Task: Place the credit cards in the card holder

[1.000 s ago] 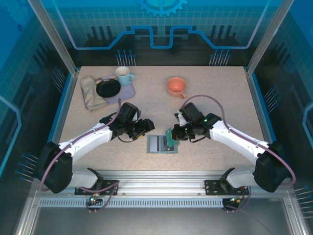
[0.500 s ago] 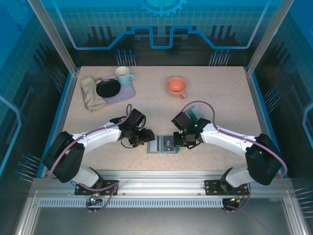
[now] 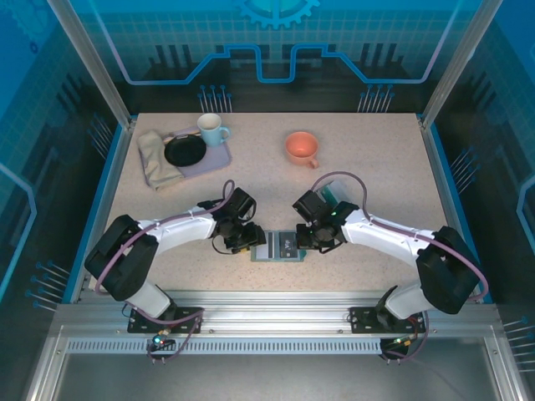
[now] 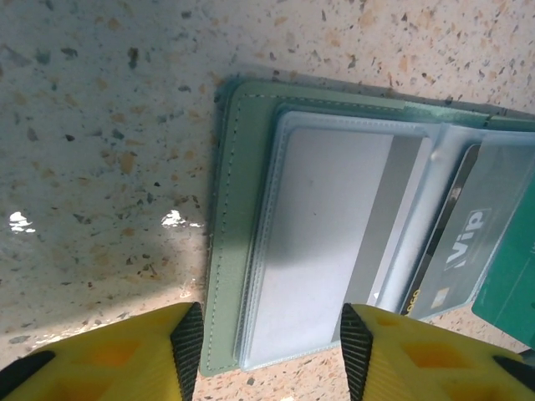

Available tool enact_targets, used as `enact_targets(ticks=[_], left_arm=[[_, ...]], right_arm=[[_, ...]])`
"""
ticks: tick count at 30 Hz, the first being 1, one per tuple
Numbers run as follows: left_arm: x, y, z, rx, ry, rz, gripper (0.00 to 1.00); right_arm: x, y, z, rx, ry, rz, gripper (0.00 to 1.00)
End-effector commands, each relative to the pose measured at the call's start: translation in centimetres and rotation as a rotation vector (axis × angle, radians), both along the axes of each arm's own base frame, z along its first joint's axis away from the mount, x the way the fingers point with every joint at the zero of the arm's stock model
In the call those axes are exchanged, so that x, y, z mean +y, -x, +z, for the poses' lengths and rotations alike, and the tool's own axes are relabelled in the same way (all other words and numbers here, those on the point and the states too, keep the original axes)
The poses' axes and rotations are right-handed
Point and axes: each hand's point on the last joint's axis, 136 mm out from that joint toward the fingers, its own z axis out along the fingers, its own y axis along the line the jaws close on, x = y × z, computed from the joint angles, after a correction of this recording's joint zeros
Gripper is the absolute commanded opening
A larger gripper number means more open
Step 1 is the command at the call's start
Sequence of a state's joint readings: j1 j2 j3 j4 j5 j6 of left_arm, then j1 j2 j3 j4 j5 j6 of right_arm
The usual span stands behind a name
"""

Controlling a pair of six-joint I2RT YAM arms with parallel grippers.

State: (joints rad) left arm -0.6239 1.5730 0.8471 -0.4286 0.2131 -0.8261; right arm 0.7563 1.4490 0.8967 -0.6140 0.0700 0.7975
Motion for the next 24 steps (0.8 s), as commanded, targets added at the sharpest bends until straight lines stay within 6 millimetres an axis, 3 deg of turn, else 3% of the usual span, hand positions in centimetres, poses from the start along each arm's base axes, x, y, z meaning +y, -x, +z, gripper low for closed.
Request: enact_targets(ticks=[1, 11, 24], left_arm=[[-0.4, -0.3, 0.1, -0.010, -0.008, -0.027, 0.49], [-0.6, -0.2, -0.3, 0.001, -0.014, -0.035, 0.46], [-0.9, 0.0, -1.0, 0.016, -0.021, -0.045, 0.41]], right_arm=[[-0.8, 0.1, 0.2, 0.002, 0.005, -0.035, 0.02], [-0.8, 0.9, -2.0, 0.067, -0.020, -0.039, 0.02], [0.6, -0.1, 0.5, 0.040, -0.248, -0.064, 0.03]])
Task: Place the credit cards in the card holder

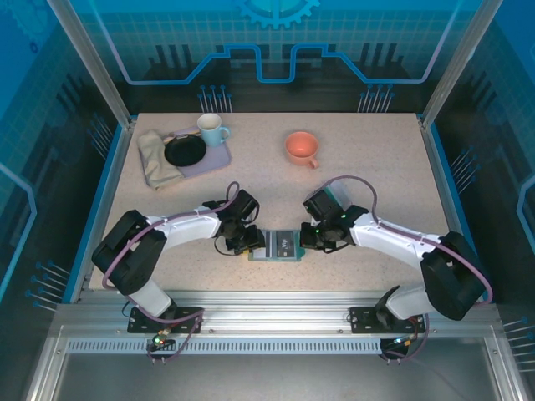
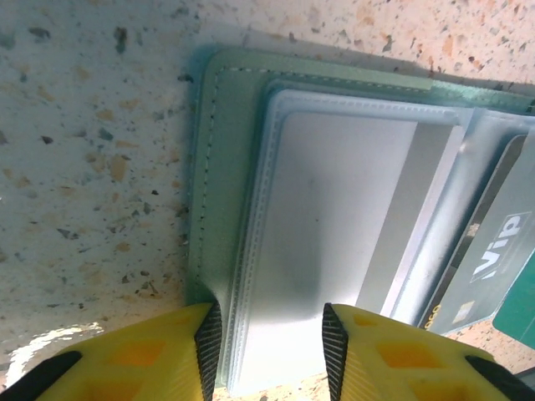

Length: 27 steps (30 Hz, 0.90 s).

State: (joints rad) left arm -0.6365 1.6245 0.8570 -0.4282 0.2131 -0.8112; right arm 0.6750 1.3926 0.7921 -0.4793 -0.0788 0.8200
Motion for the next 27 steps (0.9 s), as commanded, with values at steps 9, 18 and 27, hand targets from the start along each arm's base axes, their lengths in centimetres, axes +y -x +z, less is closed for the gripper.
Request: enact_targets(ticks=[9, 18, 27], left_arm=[[-0.8, -0.4, 0.0, -0.009, 0.003, -0.023, 0.39], [-0.6, -0.4, 0.1, -0.018, -0.006, -0.020, 0.39], [-0.6, -0.3, 0.0, -0.018, -0.005, -0.020, 0.39]], right_arm=[[1.1, -0.2, 1.0, 0.039, -0.130, 0.001, 0.03], [-1.5, -0.3, 0.8, 0.019, 0.007, -0.029, 0.03], [-0.9, -0.1, -0.1, 0.042, -0.013, -0.019, 0.03]])
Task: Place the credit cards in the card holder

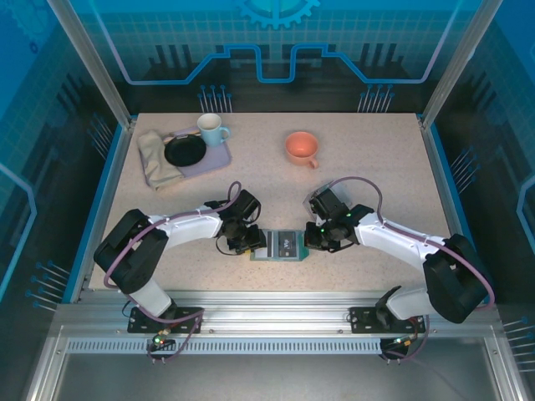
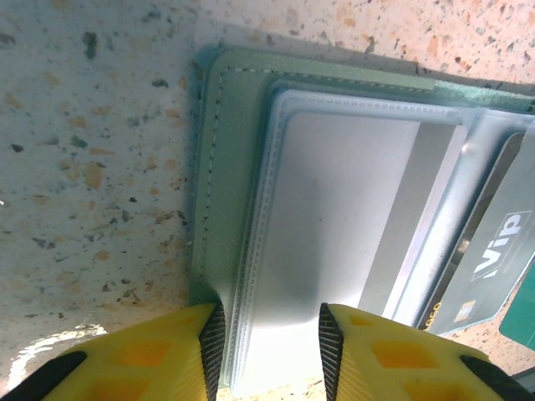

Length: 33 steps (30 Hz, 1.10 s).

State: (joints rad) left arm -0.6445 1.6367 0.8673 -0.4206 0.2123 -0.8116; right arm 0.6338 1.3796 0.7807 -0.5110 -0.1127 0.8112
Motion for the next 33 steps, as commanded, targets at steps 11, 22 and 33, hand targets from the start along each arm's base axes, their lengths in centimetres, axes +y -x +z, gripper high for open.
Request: enact_targets(ticks=[11, 22, 33], left_arm=[[-0.3, -0.2, 0.0, -0.012, -0.003, -0.015, 0.38], [-0.3, -0.2, 0.1, -0.014, -0.005, -0.015, 0.38], [-0.4, -0.2, 0.2, -0.016, -0.001, -0.015, 0.38]], right_arm=[[1.0, -0.5, 0.6, -0.007, -0.062, 0.020, 0.03], [1.9, -0.7, 1.0, -0.002, -0.173, -0.009, 0.02], [3.1, -1.0, 2.8, 0.002, -0.324, 0.004, 0.04]])
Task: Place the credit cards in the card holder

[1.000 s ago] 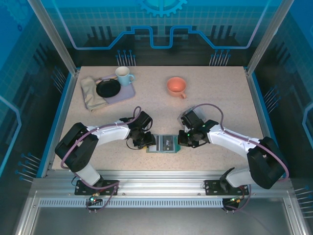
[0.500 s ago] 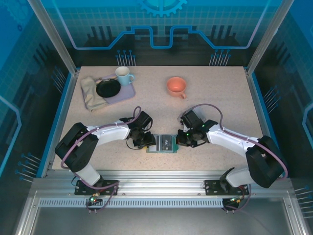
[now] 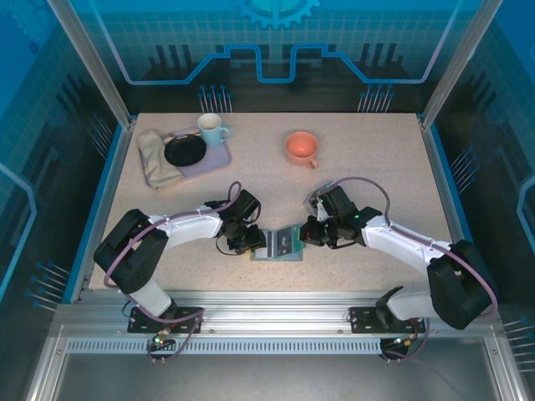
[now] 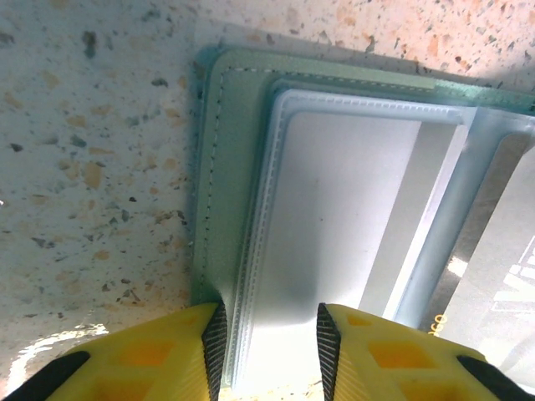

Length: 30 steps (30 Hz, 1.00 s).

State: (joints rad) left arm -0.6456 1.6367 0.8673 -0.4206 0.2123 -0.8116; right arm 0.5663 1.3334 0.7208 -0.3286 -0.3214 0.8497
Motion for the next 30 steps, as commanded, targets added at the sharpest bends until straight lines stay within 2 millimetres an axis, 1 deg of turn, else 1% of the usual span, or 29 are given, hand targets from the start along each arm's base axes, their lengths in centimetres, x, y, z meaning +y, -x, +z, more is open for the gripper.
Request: enact_targets(ticks=[1, 5, 8, 11, 14, 16, 18, 20, 23, 25, 27, 30], left_arm=[[-0.4, -0.3, 0.2, -0.016, 0.000, -0.013, 0.37], [-0.4, -0.4, 0.6, -0.038, 0.002, -0.007, 0.35], [0.1, -0.7, 1.2, -0.075, 0.002, 0.018, 0.35], [0.8, -0.8, 2.1, -0.119, -0.008, 0.046, 0.36], [2.2, -0.8, 2.7, -0.156, -0.039, 0.088, 0.40], [3.0, -0.7, 3.2, -0.179, -0.055, 0.110, 0.44], [3.3, -0.7, 3.6, -0.199, -0.056, 0.117, 0.47], [3.4, -0.8, 3.9, -0.212, -0.051, 0.123, 0.49], [3.2, -1.0, 4.0, -0.216, -0.052, 0.117, 0.50], [3.0, -1.1, 3.9, -0.209, -0.051, 0.112, 0.50], [2.7, -1.3, 3.7, -0.200, -0.048, 0.106, 0.50], [2.3, -1.5, 3.3, -0.179, -0.038, 0.101, 0.49]], right_arm=[[1.0, 0.0, 0.7, 0.014, -0.076, 0.018, 0.04], [2.0, -0.2, 1.5, -0.007, -0.110, 0.049, 0.05], [2.9, -0.3, 1.3, 0.005, -0.110, 0.073, 0.05], [4.3, -0.4, 0.9, 0.011, -0.110, 0.104, 0.05], [5.4, -0.5, 0.4, 0.026, -0.101, 0.132, 0.04], [4.7, -0.6, -0.3, 0.027, -0.043, 0.106, 0.04], [3.6, -0.6, -0.6, 0.026, 0.007, 0.083, 0.04], [2.3, -0.7, -0.6, 0.012, 0.078, 0.065, 0.04], [0.7, -0.5, -0.6, -0.004, 0.166, 0.066, 0.04], [0.8, -0.6, -0.1, -0.033, 0.153, 0.087, 0.04], [1.8, -0.7, 0.4, -0.051, 0.091, 0.093, 0.05], [3.0, -0.8, -0.1, -0.034, 0.018, 0.081, 0.04]])
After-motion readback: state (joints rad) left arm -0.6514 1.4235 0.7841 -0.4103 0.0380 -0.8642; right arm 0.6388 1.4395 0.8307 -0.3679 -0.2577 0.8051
